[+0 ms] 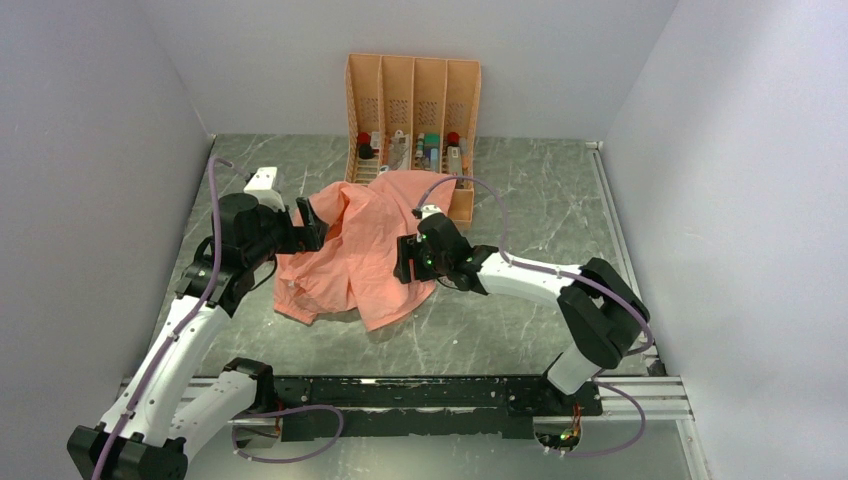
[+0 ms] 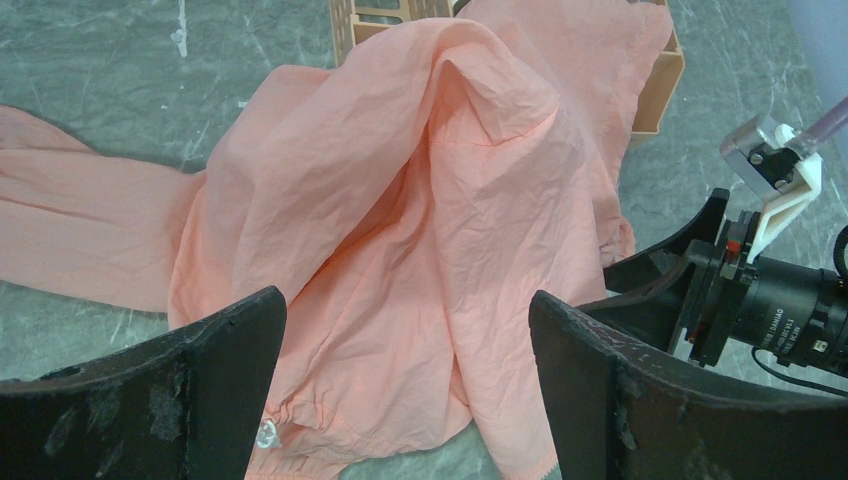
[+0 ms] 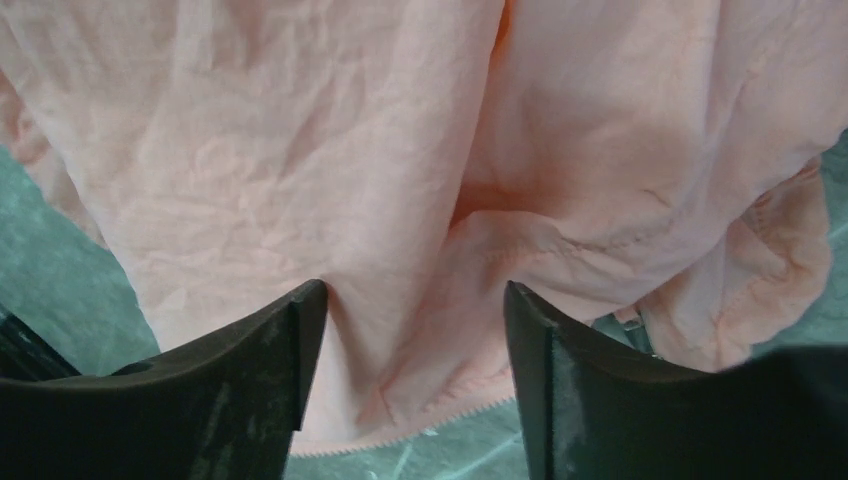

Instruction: Zip up the jacket

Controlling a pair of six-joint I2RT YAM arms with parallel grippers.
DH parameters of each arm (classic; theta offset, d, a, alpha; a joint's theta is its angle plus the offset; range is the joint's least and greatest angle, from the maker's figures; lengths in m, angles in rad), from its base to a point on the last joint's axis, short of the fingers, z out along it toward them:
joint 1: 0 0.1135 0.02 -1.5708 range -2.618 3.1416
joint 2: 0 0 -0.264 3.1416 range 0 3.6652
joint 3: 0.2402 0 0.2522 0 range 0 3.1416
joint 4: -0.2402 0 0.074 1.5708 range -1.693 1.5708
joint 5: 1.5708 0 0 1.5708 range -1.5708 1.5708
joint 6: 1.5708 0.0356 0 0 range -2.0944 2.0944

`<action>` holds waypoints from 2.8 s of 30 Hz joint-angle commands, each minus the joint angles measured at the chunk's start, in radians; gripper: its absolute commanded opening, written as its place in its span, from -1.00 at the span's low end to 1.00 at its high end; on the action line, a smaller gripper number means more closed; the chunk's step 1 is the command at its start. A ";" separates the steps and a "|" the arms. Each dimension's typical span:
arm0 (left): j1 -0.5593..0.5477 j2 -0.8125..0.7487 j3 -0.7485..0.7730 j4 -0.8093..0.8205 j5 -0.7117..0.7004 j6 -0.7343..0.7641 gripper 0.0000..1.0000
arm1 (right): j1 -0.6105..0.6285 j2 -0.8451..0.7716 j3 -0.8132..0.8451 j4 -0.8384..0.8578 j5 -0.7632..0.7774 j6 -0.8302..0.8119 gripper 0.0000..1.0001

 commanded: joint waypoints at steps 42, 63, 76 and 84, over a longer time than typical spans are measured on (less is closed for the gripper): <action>-0.001 -0.067 -0.018 0.026 0.015 0.005 0.91 | 0.009 -0.179 0.610 0.194 0.221 -0.282 -1.00; -0.007 0.168 0.006 0.247 0.316 -0.091 0.91 | 0.009 -0.358 0.689 0.146 0.294 -0.366 -1.00; -0.149 0.490 0.173 0.484 0.483 -0.169 0.91 | 0.009 -0.432 0.676 0.035 0.316 -0.417 -1.00; -0.311 0.705 0.323 0.563 0.491 -0.205 0.91 | 0.009 -0.497 0.687 -0.033 0.303 -0.408 -1.00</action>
